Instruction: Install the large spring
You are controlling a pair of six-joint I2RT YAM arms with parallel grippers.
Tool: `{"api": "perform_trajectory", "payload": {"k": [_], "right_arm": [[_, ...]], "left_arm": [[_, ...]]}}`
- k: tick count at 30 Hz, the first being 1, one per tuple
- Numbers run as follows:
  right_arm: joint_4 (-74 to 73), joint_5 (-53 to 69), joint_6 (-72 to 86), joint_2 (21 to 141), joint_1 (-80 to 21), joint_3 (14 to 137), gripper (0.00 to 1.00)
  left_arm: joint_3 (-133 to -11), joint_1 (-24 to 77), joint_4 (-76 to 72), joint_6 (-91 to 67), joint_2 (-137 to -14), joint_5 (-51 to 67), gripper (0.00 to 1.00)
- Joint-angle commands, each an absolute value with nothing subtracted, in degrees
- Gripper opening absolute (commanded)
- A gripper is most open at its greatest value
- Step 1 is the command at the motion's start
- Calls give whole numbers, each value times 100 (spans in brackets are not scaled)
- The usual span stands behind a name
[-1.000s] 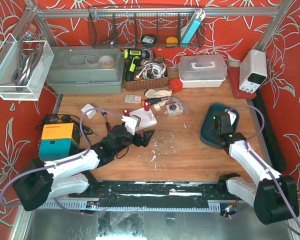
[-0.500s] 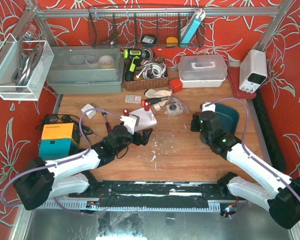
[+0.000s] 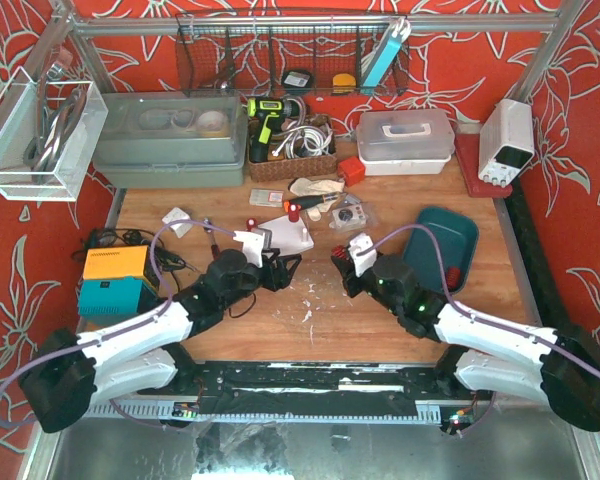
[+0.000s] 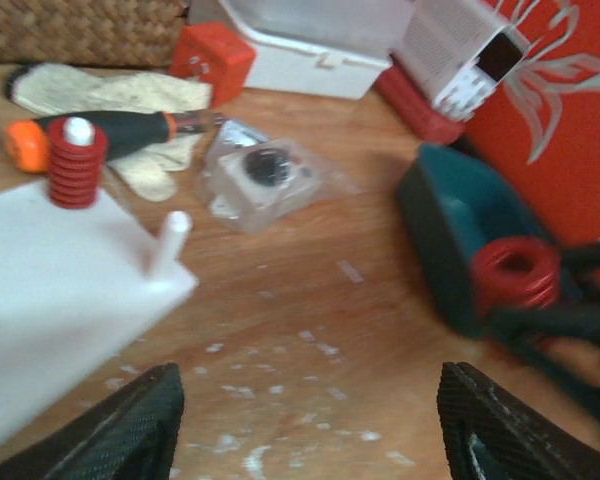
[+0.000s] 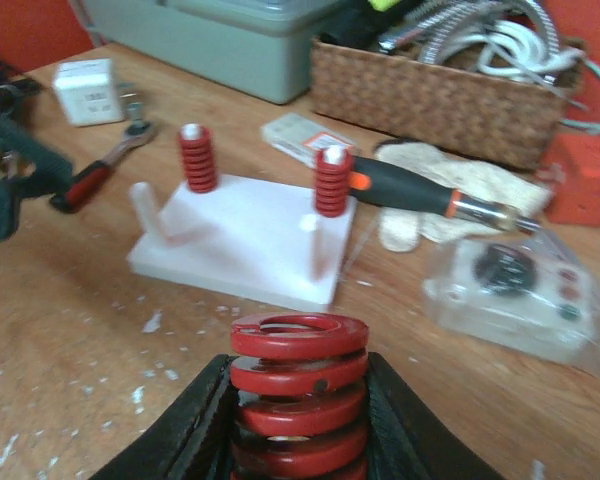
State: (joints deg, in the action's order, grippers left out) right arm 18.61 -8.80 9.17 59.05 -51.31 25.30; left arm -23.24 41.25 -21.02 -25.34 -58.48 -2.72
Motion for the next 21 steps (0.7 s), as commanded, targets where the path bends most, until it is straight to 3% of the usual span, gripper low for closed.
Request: {"api": "perform_trajectory", "payload": {"k": [1, 6, 12, 21], "right_arm": [[3260, -611, 186, 6036, -5453, 2238, 13], [3754, -436, -95, 6238, -5691, 2052, 13], [3927, -482, -228, 6346, -5828, 1979, 12], [3976, -553, -311, 6317, -5947, 1933, 12]], "left_arm": [[-2540, 4113, -2030, -2966, -5420, 542, 65], [-3035, 4114, -1617, -2829, -5561, 1294, 50], [-3549, 4130, -1383, -2801, -6210, 2109, 53], [-3726, 4157, -1276, -2794, -6640, 2208, 52]]}}
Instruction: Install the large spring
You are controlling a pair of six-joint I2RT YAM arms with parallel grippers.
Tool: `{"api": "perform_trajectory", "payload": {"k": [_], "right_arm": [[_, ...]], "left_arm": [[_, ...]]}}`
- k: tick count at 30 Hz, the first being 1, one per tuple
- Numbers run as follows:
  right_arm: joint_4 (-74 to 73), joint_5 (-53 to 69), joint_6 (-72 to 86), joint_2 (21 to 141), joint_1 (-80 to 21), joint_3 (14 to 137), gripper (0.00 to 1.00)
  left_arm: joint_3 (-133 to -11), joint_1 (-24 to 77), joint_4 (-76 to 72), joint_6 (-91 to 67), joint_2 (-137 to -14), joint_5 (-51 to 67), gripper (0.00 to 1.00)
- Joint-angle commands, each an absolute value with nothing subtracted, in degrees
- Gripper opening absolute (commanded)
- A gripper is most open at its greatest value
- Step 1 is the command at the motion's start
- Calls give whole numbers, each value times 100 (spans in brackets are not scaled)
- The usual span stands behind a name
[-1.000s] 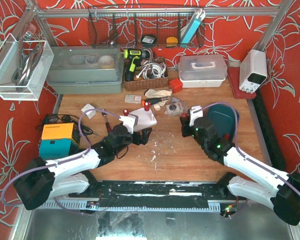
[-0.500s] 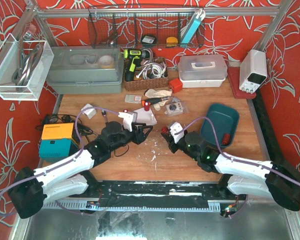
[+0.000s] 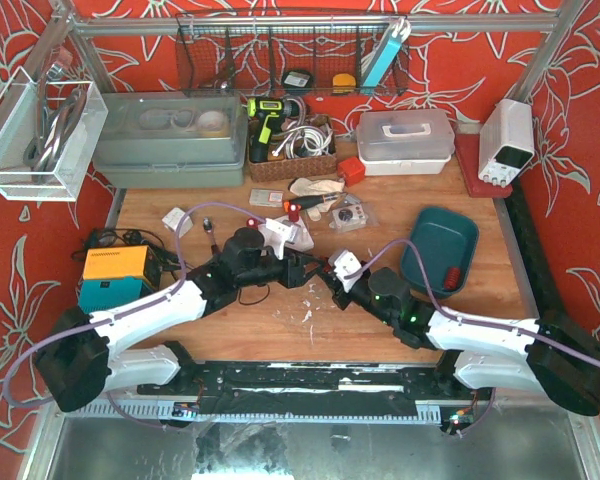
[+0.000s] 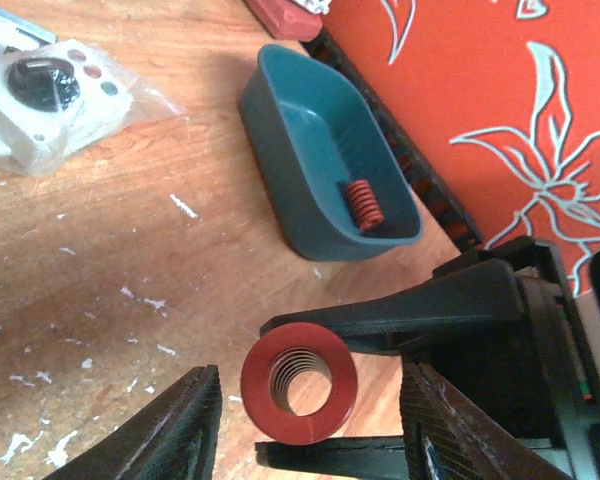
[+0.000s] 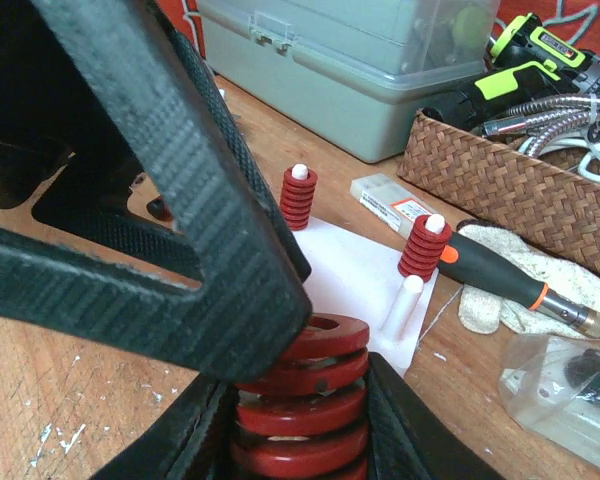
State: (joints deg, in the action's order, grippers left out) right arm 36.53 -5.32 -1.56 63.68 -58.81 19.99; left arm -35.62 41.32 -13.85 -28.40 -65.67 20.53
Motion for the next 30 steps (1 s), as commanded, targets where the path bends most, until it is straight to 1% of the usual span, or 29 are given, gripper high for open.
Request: {"api": "perform_trajectory", "payload": {"k": [1, 4, 8, 12, 18, 20, 26, 28, 30], "right_arm": [[3973, -562, -322, 6324, -5956, 1934, 12], [3989, -587, -367, 6325, -5968, 1925, 12], [4013, -584, -402, 6324, -5975, 1922, 12], [4017, -580, -446, 6293, -5992, 1895, 12], [4057, -540, -501, 6307, -6016, 1881, 12], [4068, -568, -549, 6325, -6033, 1876, 12], [3981, -566, -621, 6342, -6047, 1896, 13], [3919, -583, -639, 6400, -6054, 1934, 17], [3885, -646, -642, 6460, -6056, 1957, 26]], "left_arm": [[-3720, 4157, -1291, -2815, -6659, 2206, 54], [-3722, 4157, -1443, -2916, -6756, 2417, 57], [-3716, 4157, -1661, -3044, -6879, 2750, 52], [-3725, 4157, -1658, -3038, -6921, 2703, 51], [-3690, 4157, -1862, -3167, -6987, 2872, 44], [-3674, 4162, -1880, -3190, -7005, 2903, 40], [-3665, 4157, -1931, -3196, -7033, 2989, 17], [-3660, 4157, -1976, -3220, -7025, 2990, 10], [-3672, 4157, -1937, -3224, -7002, 2913, 5]]}}
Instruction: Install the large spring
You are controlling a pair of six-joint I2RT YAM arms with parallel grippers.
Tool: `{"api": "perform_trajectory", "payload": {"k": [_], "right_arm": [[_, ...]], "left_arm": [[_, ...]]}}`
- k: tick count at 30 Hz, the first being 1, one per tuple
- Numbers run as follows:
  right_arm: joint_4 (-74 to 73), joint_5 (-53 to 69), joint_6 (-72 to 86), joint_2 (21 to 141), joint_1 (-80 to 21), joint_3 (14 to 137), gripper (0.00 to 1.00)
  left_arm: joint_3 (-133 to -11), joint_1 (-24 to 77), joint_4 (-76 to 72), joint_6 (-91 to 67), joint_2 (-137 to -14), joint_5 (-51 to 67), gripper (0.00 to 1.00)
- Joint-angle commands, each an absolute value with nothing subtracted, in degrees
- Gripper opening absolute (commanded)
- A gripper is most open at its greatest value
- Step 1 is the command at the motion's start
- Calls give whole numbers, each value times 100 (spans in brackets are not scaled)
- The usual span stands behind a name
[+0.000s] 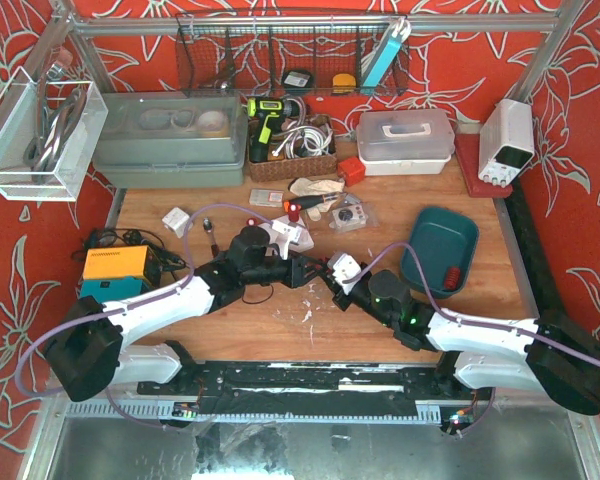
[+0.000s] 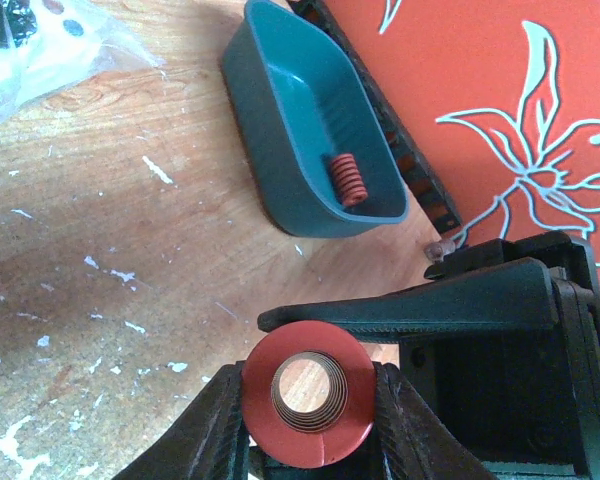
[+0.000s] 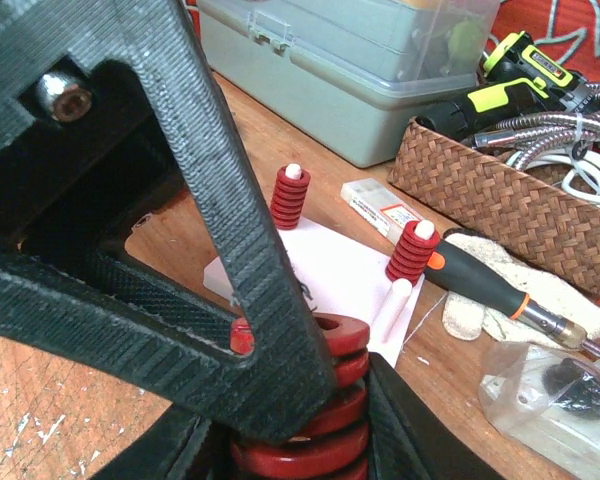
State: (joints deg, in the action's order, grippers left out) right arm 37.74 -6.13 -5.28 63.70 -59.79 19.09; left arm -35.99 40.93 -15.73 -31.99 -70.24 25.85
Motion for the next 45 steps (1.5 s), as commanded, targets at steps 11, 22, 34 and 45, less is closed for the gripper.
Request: {"api": "perform_trajectory", "payload": {"k": [11, 22, 34, 45], "right_arm": [[3456, -903, -496, 6394, -6056, 2074, 90], [2689, -2504, 215, 5615, -6041, 2078, 99], [2028, -3122, 496, 4820, -5978, 2021, 99], [2134, -3126, 565, 4640, -5954, 1899, 99]], "left_arm": [[-3700, 4137, -1377, -2714, -6450, 1210, 0], [-4150, 4131, -838, -1673, -6836, -1327, 0], [-4908, 4132, -800, -1052, -7951, -1826, 0], [-5487, 4106, -469, -1088, -8816, -1881, 0]]}}
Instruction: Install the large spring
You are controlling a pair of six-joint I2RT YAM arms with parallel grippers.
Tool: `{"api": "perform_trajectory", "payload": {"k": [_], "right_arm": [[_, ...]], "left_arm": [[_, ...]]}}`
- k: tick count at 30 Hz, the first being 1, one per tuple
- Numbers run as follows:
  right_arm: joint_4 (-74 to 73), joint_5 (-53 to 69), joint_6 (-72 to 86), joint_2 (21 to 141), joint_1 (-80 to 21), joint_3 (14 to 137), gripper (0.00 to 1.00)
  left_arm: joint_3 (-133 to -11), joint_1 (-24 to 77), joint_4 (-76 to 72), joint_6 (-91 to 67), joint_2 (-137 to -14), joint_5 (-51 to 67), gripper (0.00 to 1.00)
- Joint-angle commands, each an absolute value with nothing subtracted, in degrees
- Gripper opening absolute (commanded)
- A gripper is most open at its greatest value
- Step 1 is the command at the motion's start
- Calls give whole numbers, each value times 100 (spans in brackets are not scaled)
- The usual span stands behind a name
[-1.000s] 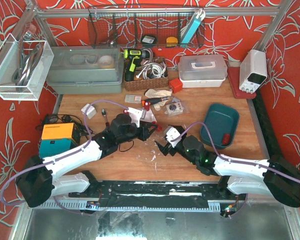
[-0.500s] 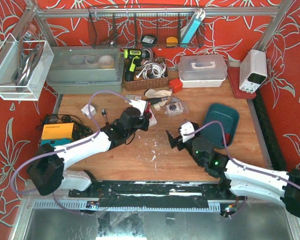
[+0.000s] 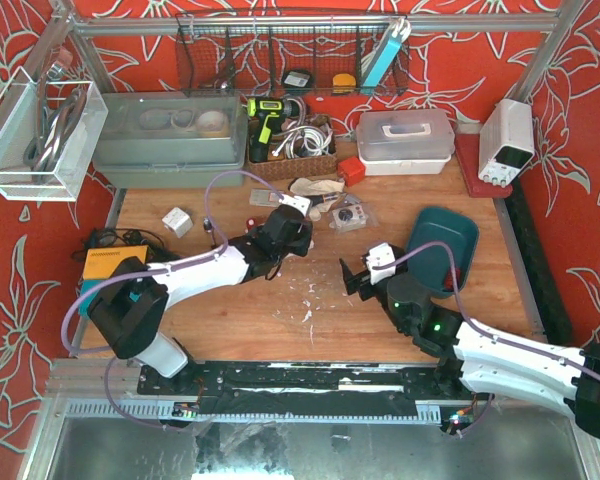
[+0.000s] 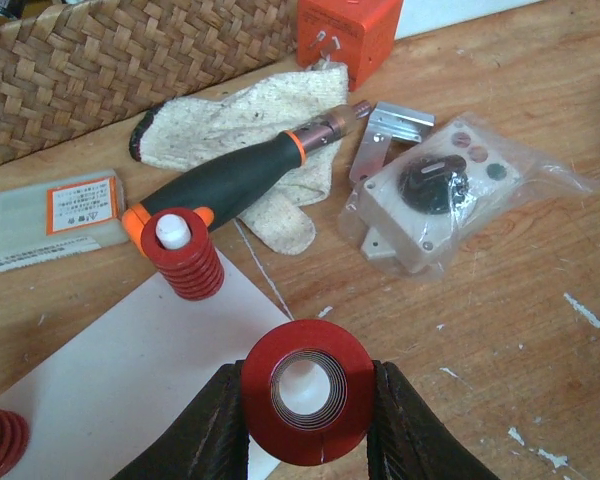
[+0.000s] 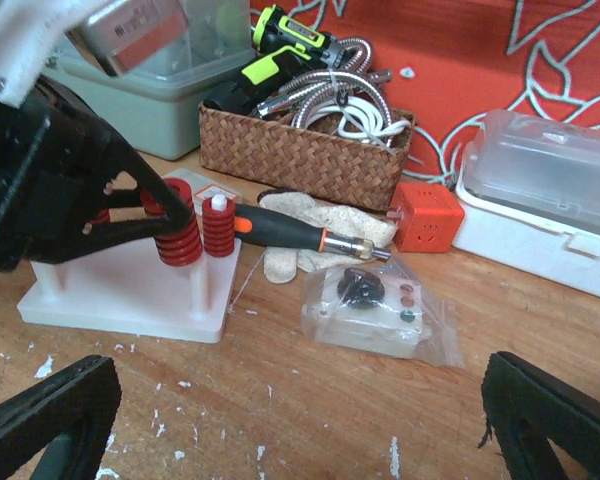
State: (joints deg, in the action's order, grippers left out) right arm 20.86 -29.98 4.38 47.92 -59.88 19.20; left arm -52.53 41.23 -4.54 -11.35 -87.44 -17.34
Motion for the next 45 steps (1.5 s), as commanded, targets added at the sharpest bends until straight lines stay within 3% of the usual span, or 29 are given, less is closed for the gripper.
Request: {"api": "perform_trajectory", "payload": {"k": [1, 13, 26, 34, 45], "right_arm": [[2151, -3121, 569, 4613, -5951, 1883, 99], [2097, -3148, 579, 4667, -5941, 1912, 99], [2121, -3215, 568, 4673, -5932, 1881, 99], [2136, -3243, 589, 4864, -5907, 1922, 99], [1368, -3280, 1284, 5121, -5491, 2277, 99]], "left_arm": [[-5497, 4102, -493, -1091, -8834, -1883, 0], [-5695, 4061, -459, -1008, -9237, -1949, 0], [-5783, 3999, -508, -1000, -9773, -2009, 9], [-5803, 3973, -539, -1050, -9837, -2005, 35], [-5545, 3959, -426, -1417, -8915, -1415, 61]]}}
